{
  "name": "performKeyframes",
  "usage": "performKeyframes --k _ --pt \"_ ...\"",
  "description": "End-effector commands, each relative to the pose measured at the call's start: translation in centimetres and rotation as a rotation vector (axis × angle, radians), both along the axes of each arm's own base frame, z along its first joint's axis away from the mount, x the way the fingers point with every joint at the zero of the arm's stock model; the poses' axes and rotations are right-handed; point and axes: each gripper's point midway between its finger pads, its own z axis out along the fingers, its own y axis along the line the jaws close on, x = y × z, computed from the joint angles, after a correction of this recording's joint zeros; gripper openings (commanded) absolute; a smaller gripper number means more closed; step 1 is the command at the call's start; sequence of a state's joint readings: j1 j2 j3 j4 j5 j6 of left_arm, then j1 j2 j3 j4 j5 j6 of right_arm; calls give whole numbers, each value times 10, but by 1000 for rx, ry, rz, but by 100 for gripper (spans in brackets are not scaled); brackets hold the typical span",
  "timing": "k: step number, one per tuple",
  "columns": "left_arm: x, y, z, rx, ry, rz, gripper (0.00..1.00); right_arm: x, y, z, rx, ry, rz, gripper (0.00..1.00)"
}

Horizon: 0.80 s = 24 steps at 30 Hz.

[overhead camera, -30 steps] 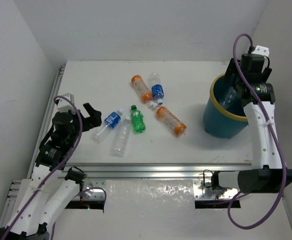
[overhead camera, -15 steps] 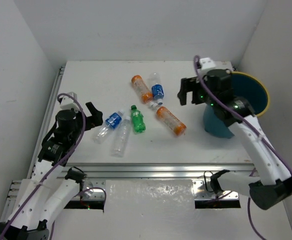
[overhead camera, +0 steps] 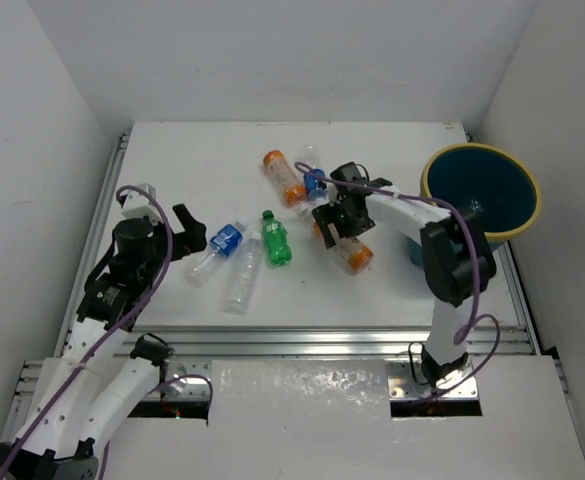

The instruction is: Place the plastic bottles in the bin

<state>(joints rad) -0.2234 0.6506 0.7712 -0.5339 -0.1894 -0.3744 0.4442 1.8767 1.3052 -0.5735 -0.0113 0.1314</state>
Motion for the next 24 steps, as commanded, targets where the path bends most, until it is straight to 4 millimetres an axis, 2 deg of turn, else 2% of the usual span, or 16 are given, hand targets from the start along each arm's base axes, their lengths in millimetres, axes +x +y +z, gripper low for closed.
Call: performKeyframes --k 1,2,3,5,6,8,9,11,12,13,15,16,18,20,22,24 --pt "5 -3 16 -8 -66 -15 100 2 15 -13 8 24 50 83" --pt "5 -4 16 -9 -66 -17 100 -5 14 -22 6 46 47 75" --pt "5 -3 16 -8 -67 -17 100 -8 14 -22 7 45 40 56" --pt "5 -3 16 -7 -66 -17 100 -23 8 -27 -7 54 24 47" --pt "5 -4 16 -8 -69 -19 100 -26 8 -15 -3 23 19 39" --pt "4 -4 17 -9 -70 -20 100 -41 -5 -9 -51 23 -17 31" --pt "4 -4 18 -10 -73 -20 100 -45 -3 11 -44 -24 -19 29" --pt "4 -4 18 -11 -74 -23 100 -55 -8 30 -46 -55 -40 27" --pt "4 -5 18 -12 -76 -24 100 -56 -6 45 -20 -84 -40 27" --pt "4 -5 18 -12 -74 -28 100 -56 -3 77 46 -161 -50 28" --pt "5 -5 17 -11 -73 -28 100 -52 1 119 119 -264 -56 27" --pt "5 -5 17 -11 -73 -28 100 -46 0 163 175 -375 -74 27" --pt "4 -4 17 -10 -70 -23 100 -33 -20 206 155 -519 -153 26" --pt "3 -3 19 -12 -78 -18 100 -19 -49 262 157 -691 -269 22" --pt "2 -3 19 -13 -81 -18 100 -3 -97 294 155 -776 -431 21" --pt "2 -3 20 -14 -85 -18 100 6 -148 304 93 -809 -577 22"
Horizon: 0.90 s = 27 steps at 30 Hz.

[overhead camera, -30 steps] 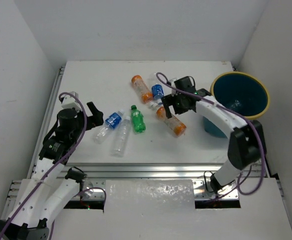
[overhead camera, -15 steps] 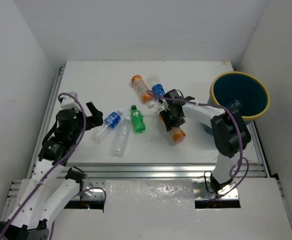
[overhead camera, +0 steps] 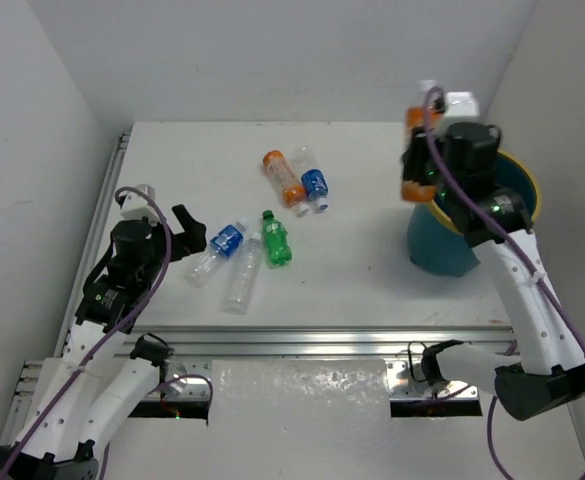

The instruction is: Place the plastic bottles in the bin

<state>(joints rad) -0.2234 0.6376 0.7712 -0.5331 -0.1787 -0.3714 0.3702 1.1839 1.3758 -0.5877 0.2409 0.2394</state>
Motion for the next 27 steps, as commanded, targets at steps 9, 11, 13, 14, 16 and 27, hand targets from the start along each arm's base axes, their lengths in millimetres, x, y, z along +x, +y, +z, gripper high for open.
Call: performKeyframes --k 9,11,13,14,16,27 --pt "4 -7 16 -17 -68 -33 100 37 -164 18 -32 -6 -560 37" --pt "4 -8 17 -18 -72 -38 100 35 -166 6 -27 16 -561 57" --pt "4 -8 17 -19 -72 -41 100 27 -169 1 -17 23 -590 81" --pt "4 -8 16 -18 -70 -43 100 24 -170 3 -17 20 -598 85" --pt "4 -9 15 -17 -64 -45 100 18 -166 13 -4 -6 -578 99" --pt "8 1 10 2 -40 14 100 -16 24 15 248 -3 108 99"
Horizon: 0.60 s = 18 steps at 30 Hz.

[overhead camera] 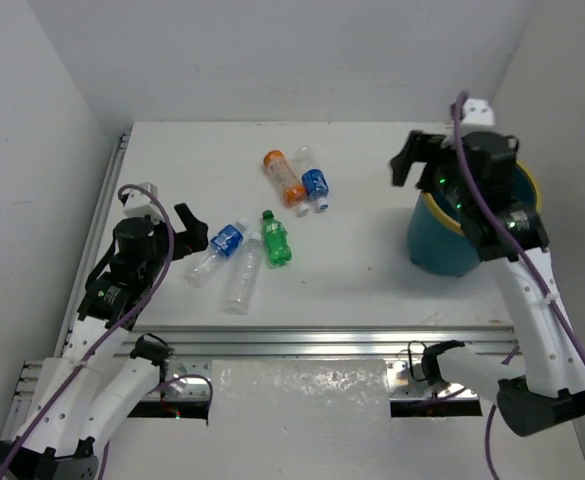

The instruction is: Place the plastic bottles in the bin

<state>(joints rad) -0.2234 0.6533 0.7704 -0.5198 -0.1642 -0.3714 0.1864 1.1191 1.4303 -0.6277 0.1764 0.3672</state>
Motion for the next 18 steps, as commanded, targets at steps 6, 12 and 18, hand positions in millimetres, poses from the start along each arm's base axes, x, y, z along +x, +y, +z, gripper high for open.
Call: performKeyframes --k 6,12,18 --pt "5 10 11 7 -42 55 100 -8 175 -137 25 250 445 98" --pt "6 8 8 8 -29 45 100 6 254 -221 -23 448 549 95" --pt "6 6 9 5 -32 37 100 20 283 -260 -24 557 550 94"
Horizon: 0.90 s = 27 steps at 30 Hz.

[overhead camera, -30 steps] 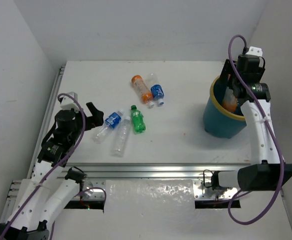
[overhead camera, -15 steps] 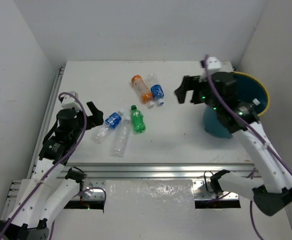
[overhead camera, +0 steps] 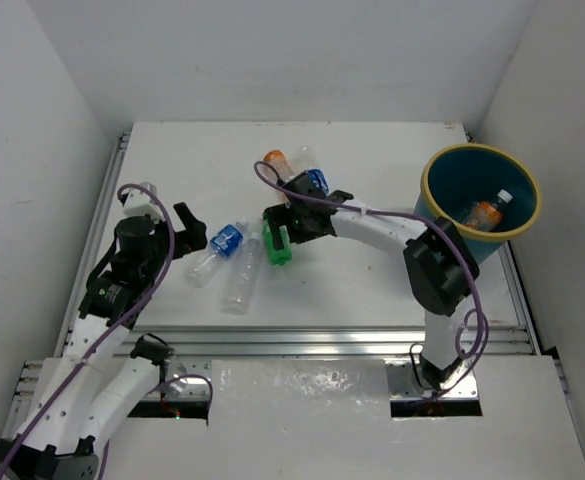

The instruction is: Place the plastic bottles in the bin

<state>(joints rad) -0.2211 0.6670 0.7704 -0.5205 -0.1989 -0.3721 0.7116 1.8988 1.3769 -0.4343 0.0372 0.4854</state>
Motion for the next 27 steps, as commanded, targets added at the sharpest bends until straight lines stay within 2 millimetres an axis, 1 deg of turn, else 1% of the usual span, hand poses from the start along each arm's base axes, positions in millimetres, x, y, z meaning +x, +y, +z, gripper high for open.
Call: performKeyframes --k 1,2,3,4,5,6,8,9,10,12,13,14,16,17,18,20,21,22,23,25,26,27 --pt "4 0 11 -9 -42 2 100 23 26 34 102 -58 -23 94" --pt "4 -1 11 -10 -41 -3 100 25 29 34 99 -55 -20 93" --pt "4 -1 11 -11 -40 -4 100 25 31 21 76 -30 -18 93" --pt "4 -2 11 -9 -38 -8 100 23 33 15 62 -19 -7 92" --pt "4 -2 11 -11 -39 -10 100 25 35 14 53 -12 0 92" --pt "4 -2 12 -10 -41 -11 100 24 35 2 31 5 3 92" --pt "4 -2 12 -11 -45 -14 100 25 37 -4 30 15 11 91" --pt "4 -3 12 -12 -45 -16 100 24 38 -13 19 28 14 90" --pt "3 -3 13 -12 -46 -16 100 26 39 -15 13 35 16 89" --pt "4 -3 13 -12 -48 -16 100 28 34 -26 -30 44 -1 87" --pt "3 -3 14 -12 -51 -16 100 26 31 -34 -51 56 -5 83" --pt "3 -2 13 -13 -49 -16 100 28 27 -38 -72 50 -17 79" --pt "3 -3 14 -14 -54 -17 100 28 21 -41 -89 43 -32 69" --pt "2 -3 15 -15 -55 -19 100 24 16 -46 -104 50 -38 64" --pt "2 -3 14 -15 -55 -20 100 24 13 -47 -110 47 -42 60" --pt "2 -3 15 -15 -56 -22 100 18 9 -52 -115 56 -40 59" --pt "2 -4 15 -16 -58 -25 100 14 9 -55 -116 64 -28 56" --pt "2 -4 15 -16 -56 -26 100 13 7 -56 -119 68 -23 50" --pt "2 -4 15 -17 -59 -26 100 12 7 -55 -117 60 -3 37" --pt "2 -4 16 -19 -63 -28 100 5 6 -55 -105 57 24 22" --pt "2 -5 16 -20 -65 -31 100 4 9 -36 -74 18 33 17" --pt "1 -5 16 -20 -65 -32 100 -2 4 -35 -67 5 37 15"
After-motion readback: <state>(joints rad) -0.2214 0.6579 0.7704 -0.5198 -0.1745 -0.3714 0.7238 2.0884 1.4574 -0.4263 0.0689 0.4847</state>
